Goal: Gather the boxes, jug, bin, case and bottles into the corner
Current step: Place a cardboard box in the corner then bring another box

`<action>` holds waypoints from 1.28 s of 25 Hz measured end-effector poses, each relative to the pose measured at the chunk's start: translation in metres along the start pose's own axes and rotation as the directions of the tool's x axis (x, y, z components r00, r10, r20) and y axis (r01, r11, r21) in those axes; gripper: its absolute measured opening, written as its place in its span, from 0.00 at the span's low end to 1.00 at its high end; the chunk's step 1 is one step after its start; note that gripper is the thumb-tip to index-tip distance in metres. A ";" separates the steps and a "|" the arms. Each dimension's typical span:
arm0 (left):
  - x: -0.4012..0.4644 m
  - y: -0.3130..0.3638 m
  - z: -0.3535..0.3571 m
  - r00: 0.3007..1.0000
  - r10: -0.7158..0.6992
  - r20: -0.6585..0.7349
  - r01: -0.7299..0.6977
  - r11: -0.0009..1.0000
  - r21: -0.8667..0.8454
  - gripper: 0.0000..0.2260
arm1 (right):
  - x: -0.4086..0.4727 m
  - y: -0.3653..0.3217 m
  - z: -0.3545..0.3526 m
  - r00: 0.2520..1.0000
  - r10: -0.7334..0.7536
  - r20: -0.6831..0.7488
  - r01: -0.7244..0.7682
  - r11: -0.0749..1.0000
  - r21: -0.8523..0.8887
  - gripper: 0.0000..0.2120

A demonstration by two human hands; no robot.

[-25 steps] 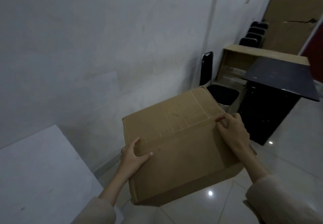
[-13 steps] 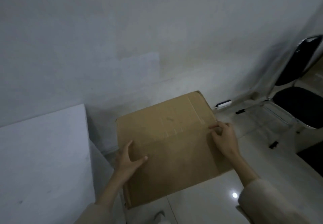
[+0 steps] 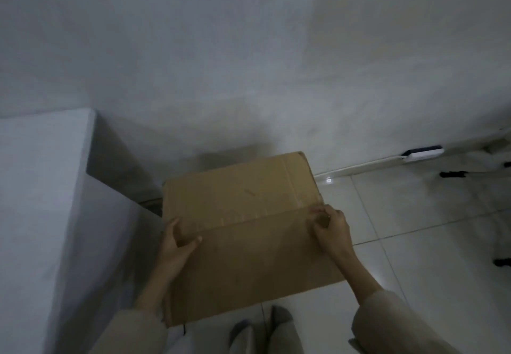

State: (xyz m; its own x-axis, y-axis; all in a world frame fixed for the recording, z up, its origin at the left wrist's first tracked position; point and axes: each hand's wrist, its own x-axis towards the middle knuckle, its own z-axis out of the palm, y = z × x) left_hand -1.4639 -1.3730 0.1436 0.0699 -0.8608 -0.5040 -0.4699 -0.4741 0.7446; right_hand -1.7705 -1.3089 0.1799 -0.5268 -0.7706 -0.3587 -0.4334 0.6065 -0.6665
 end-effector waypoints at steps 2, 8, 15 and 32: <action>0.032 -0.033 0.021 0.999 -0.032 -0.024 0.032 0.999 -0.002 0.30 | 0.033 0.026 0.035 0.999 -0.002 0.043 0.002 1.000 -0.012 0.14; 0.108 -0.124 0.072 0.994 -0.067 -0.092 0.072 0.996 0.058 0.32 | 0.102 0.104 0.128 0.995 -0.015 0.097 0.019 0.999 -0.039 0.19; 0.165 -0.170 0.097 0.991 -0.063 -0.119 0.067 0.997 0.030 0.26 | 0.140 0.153 0.181 0.973 -0.036 0.226 0.054 0.996 -0.074 0.18; 0.058 0.043 0.039 0.960 0.278 -0.046 -0.268 0.951 0.157 0.12 | 0.088 -0.020 0.053 0.882 -0.220 0.417 0.239 0.971 0.008 0.15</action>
State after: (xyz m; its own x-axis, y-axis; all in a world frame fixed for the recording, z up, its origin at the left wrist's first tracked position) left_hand -1.5141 -1.4366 0.1296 -0.0228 -0.9662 -0.2567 -0.6037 -0.1914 0.7739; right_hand -1.7693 -1.3989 0.1271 -0.0644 -0.8947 -0.4419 -0.5411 0.4034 -0.7379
